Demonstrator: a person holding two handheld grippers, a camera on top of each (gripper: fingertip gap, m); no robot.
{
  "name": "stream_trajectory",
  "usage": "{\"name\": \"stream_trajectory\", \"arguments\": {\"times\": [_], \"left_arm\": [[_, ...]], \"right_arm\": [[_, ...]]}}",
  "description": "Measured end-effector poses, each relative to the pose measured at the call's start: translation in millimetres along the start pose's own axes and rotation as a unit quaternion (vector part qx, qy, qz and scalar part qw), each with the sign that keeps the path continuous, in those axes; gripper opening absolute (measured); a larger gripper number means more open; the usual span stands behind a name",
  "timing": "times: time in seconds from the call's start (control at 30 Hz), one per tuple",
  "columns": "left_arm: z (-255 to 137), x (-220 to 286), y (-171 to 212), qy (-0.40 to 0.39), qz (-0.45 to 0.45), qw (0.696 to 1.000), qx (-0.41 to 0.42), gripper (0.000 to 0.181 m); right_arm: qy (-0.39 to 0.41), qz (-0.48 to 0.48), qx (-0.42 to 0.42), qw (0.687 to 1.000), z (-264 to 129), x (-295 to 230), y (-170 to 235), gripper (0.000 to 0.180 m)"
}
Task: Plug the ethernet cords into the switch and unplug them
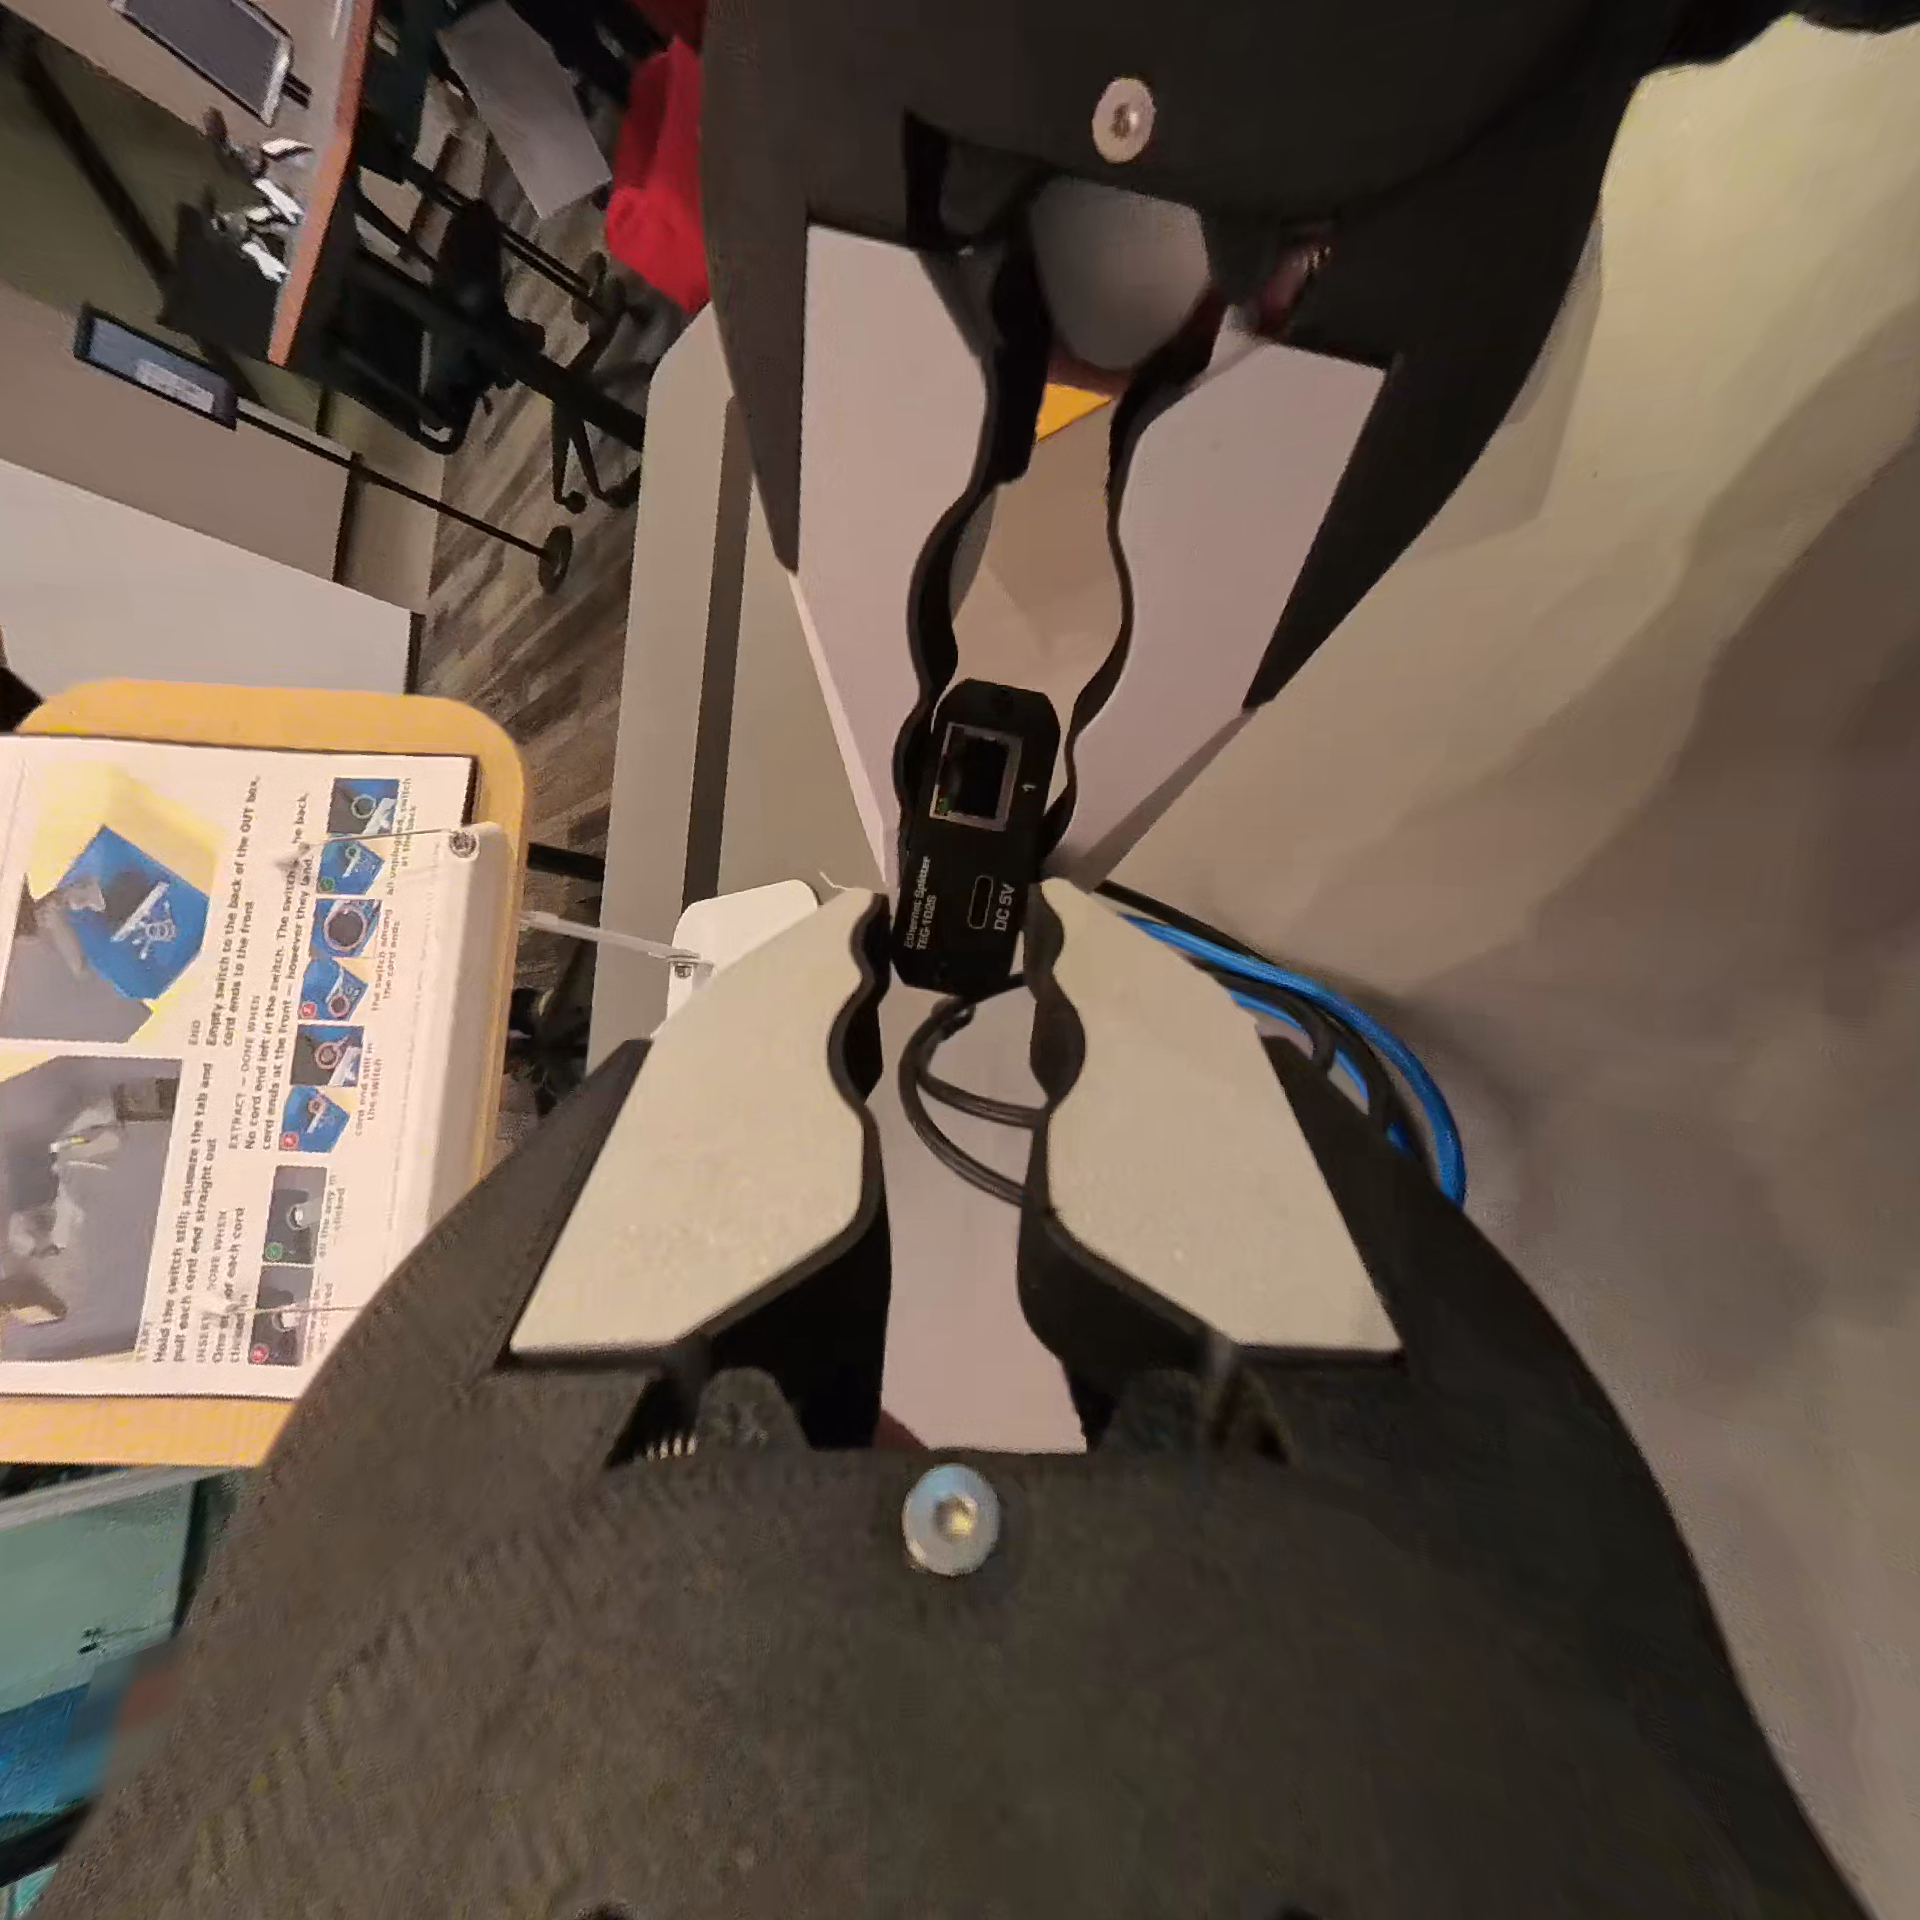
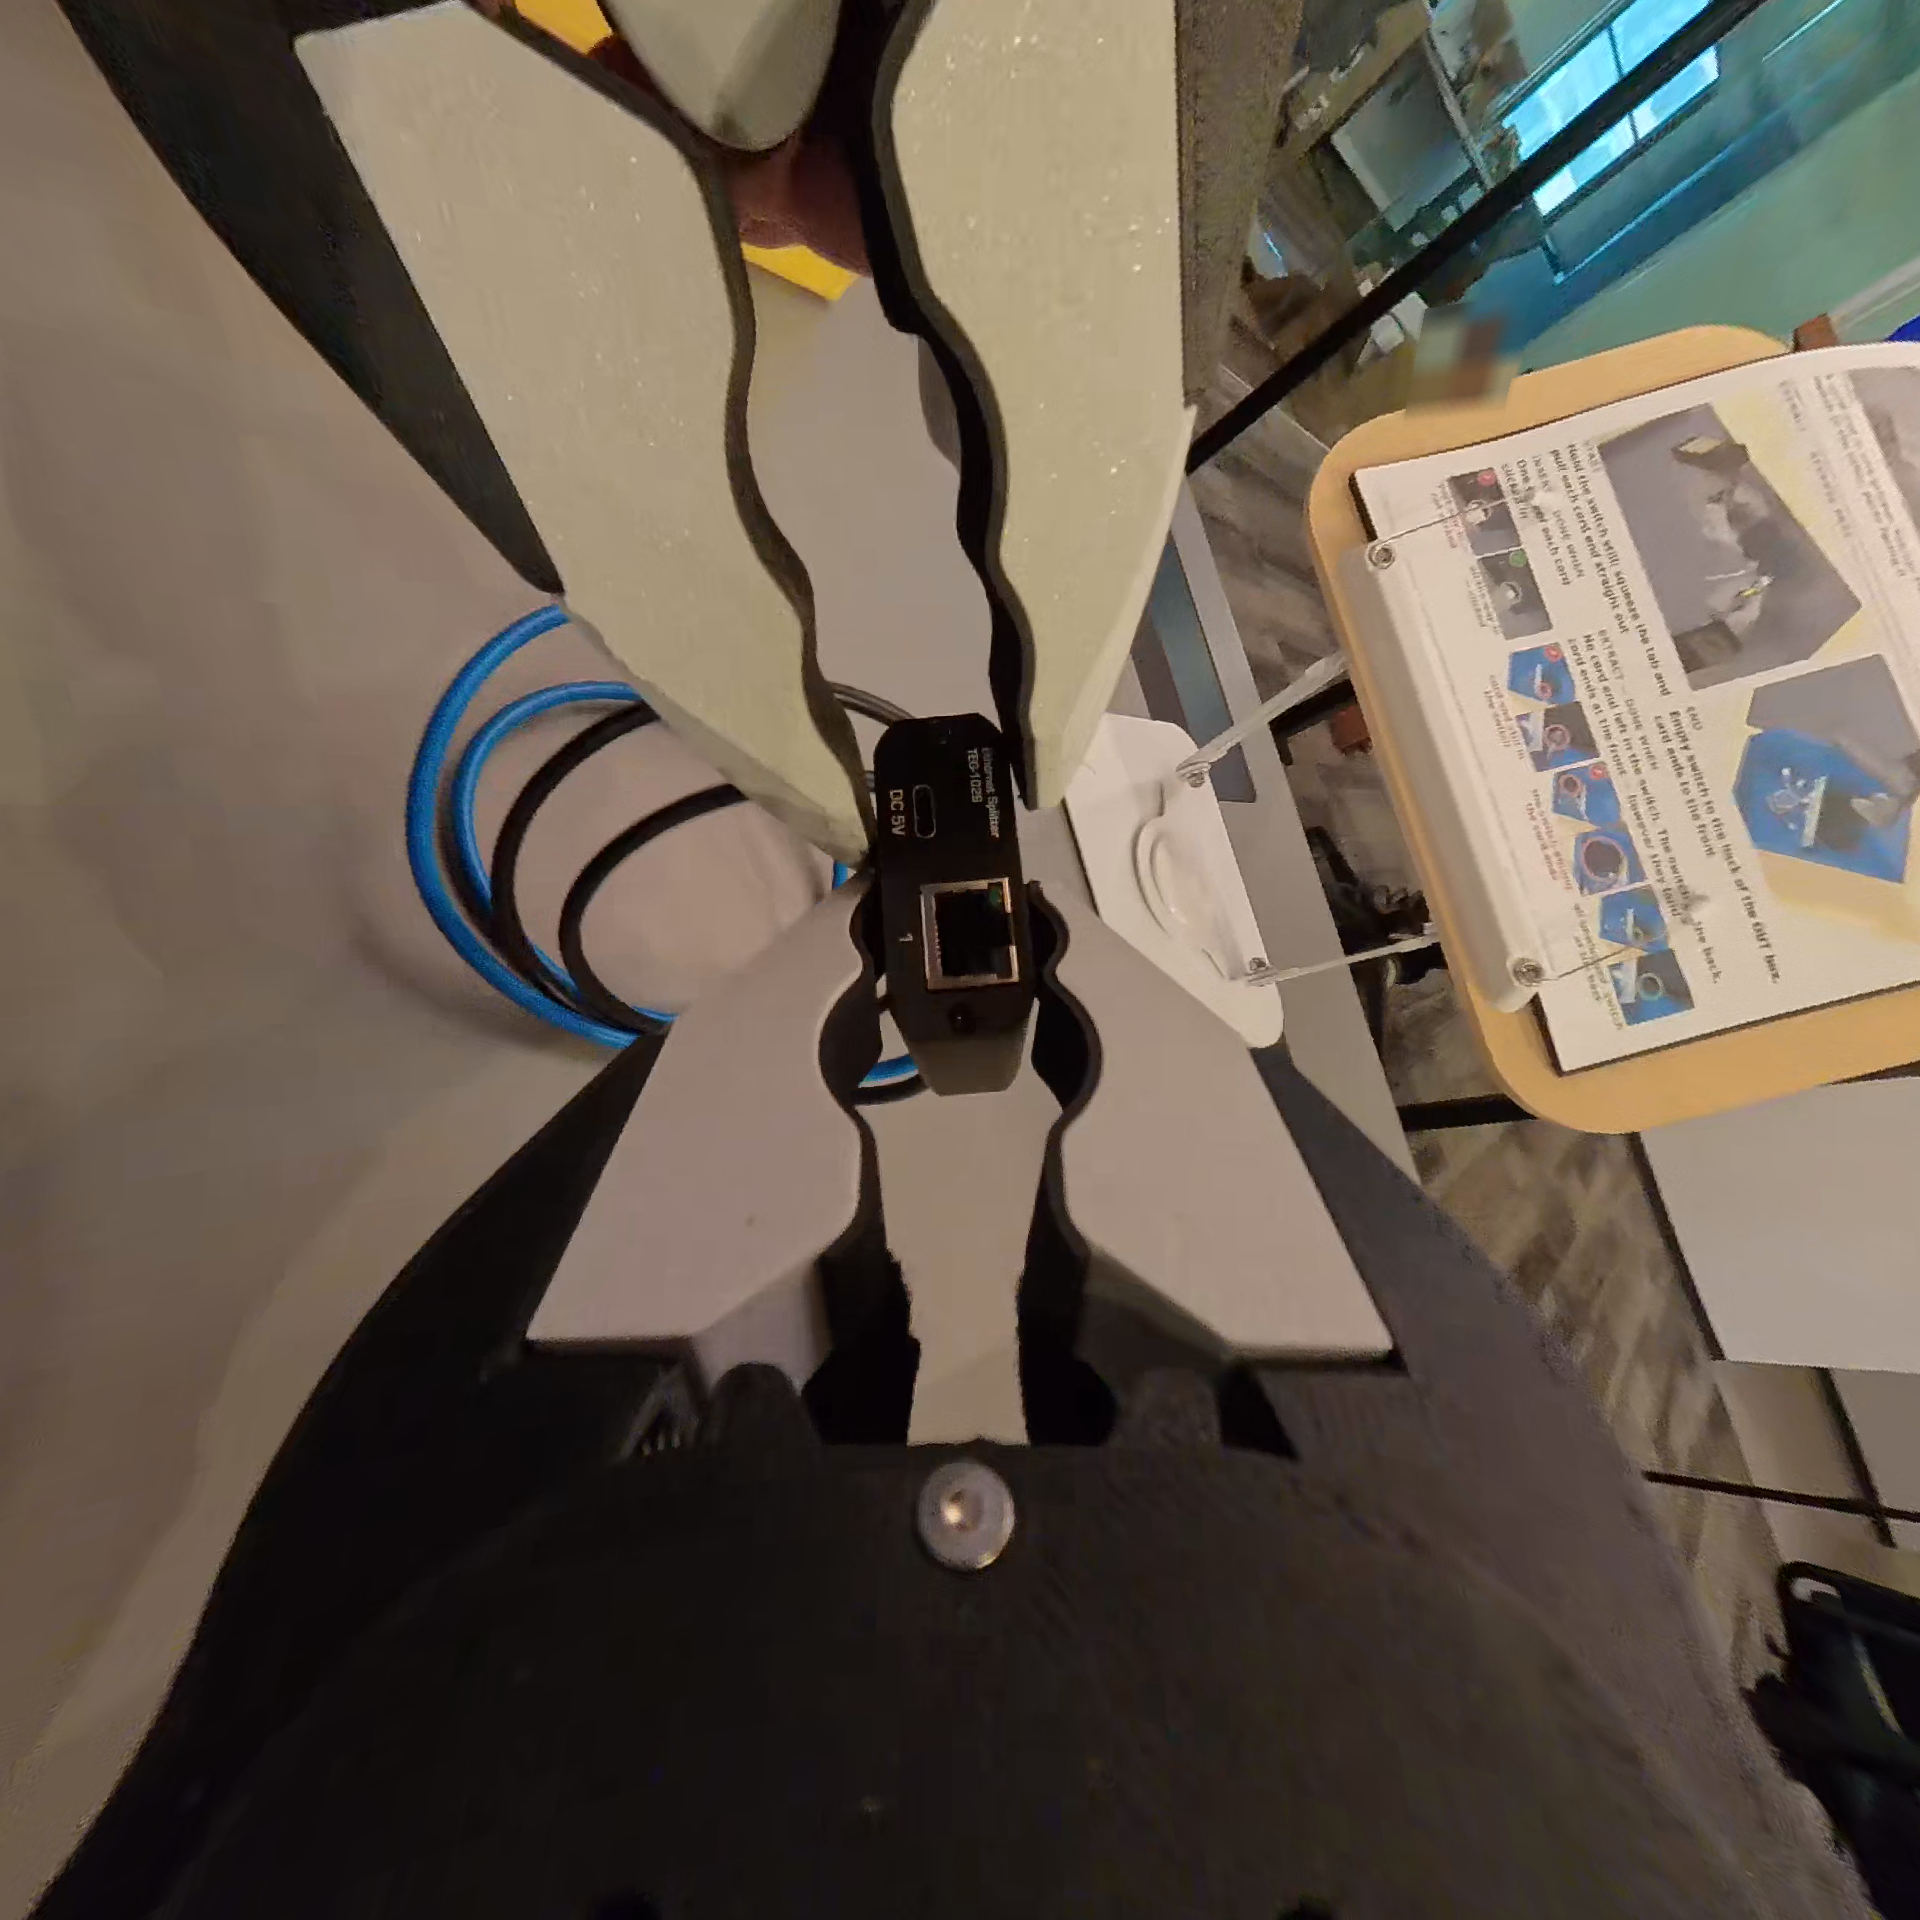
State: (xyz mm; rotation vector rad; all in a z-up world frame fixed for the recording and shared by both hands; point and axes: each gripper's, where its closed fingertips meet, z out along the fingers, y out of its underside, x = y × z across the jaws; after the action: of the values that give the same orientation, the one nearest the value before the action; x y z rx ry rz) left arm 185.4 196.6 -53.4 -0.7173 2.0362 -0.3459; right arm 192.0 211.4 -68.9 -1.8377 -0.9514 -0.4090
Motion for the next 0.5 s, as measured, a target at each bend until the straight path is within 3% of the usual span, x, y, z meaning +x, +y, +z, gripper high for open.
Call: {"name": "stream_trajectory", "arguments": {"times": [0.17, 0.27, 0.37, 0.5], "left_arm": [[-7.4, 9.2, -6.0, 0.007, 0.043, 0.999, 0.017, 0.023], [-16.3, 13.5, -9.9, -0.003, 0.077, 0.996, 0.039, 0.023], [-27.6, 18.2, -14.5, 0.005, 0.094, 0.993, 0.069, 0.023], [-47.8, 26.7, -21.0, 0.036, 0.127, 0.987, 0.088, 0.023]], "right_arm": [[-0.029, -0.005, 0.025, 0.999, -8.7, -10.4, -5.8, 0.023], [-0.093, 0.021, 0.074, 0.993, -18.3, -18.5, -14.8, 0.027], [-0.157, 0.045, 0.124, 0.979, -26.4, -22.8, -21.8, 0.049], [-0.278, 0.115, 0.182, 0.936, -38.2, -29.1, -26.0, 0.076]]}}
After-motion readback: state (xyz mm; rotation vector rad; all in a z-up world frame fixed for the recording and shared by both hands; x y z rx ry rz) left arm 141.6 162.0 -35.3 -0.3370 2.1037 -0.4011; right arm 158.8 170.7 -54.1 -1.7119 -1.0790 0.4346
